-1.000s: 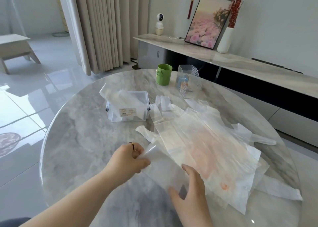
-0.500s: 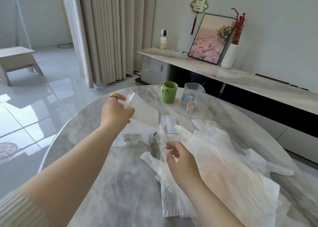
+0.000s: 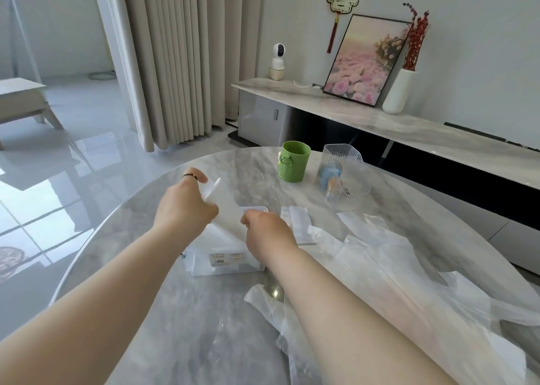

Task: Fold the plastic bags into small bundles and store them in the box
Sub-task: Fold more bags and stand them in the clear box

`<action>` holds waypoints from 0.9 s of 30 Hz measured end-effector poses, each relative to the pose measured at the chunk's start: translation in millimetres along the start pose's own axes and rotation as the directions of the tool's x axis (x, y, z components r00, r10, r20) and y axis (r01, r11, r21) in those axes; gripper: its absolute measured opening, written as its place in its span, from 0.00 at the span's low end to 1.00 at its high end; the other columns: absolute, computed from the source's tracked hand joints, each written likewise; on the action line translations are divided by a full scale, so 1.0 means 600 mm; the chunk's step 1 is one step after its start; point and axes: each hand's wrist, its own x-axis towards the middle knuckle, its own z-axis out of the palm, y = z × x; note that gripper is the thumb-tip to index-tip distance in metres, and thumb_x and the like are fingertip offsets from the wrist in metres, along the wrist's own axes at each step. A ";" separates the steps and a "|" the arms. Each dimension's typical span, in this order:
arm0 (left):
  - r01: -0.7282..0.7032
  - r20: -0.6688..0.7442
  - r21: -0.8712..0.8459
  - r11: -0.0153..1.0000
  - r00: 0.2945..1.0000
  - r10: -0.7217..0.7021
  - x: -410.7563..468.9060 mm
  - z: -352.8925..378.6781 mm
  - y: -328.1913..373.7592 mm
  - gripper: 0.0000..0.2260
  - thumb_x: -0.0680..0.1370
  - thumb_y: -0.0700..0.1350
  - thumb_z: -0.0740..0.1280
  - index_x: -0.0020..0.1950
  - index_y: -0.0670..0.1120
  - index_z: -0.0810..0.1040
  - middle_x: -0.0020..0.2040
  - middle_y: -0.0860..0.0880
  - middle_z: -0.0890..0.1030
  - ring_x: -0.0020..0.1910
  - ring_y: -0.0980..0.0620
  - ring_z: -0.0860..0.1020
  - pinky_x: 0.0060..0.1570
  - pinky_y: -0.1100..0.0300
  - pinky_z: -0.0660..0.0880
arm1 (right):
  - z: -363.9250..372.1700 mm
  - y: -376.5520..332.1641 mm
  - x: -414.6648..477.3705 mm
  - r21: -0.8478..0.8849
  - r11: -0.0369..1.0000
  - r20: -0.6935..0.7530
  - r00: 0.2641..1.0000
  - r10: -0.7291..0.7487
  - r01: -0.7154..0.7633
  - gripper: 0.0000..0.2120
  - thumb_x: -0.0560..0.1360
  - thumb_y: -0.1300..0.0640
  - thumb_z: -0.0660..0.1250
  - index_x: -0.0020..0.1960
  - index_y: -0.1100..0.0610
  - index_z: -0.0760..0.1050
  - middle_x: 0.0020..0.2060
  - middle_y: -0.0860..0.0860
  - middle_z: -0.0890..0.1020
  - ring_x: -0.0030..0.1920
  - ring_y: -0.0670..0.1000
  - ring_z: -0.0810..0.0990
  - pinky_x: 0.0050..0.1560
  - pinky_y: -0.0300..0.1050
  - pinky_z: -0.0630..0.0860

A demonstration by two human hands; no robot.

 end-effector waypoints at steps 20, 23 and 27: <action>0.158 0.007 -0.138 0.978 0.987 -0.159 -0.005 0.022 -0.056 0.29 0.78 0.50 0.61 0.75 0.47 0.53 0.74 0.48 0.60 0.61 0.44 0.72 0.45 0.58 0.65 | 0.016 -0.039 0.048 0.130 0.990 0.348 0.937 0.005 -0.053 0.18 0.78 0.62 0.50 0.67 0.57 0.66 0.64 0.54 0.74 0.64 0.55 0.70 0.63 0.47 0.67; 0.104 0.003 -0.107 0.989 0.995 -0.105 -0.002 0.027 -0.057 0.27 0.79 0.52 0.58 0.75 0.48 0.54 0.72 0.46 0.64 0.61 0.46 0.71 0.51 0.58 0.67 | 0.013 -0.039 0.046 0.089 0.996 0.262 0.965 0.005 -0.029 0.16 0.79 0.63 0.52 0.66 0.59 0.67 0.62 0.56 0.75 0.61 0.57 0.73 0.59 0.46 0.69; 0.071 -0.013 -0.050 0.996 0.997 -0.072 -0.008 0.023 -0.062 0.26 0.80 0.53 0.55 0.75 0.46 0.56 0.75 0.47 0.59 0.73 0.47 0.59 0.70 0.52 0.59 | 0.017 -0.013 0.036 0.011 1.000 0.184 0.983 0.021 -0.023 0.19 0.77 0.67 0.52 0.65 0.58 0.70 0.63 0.56 0.73 0.62 0.56 0.73 0.60 0.46 0.70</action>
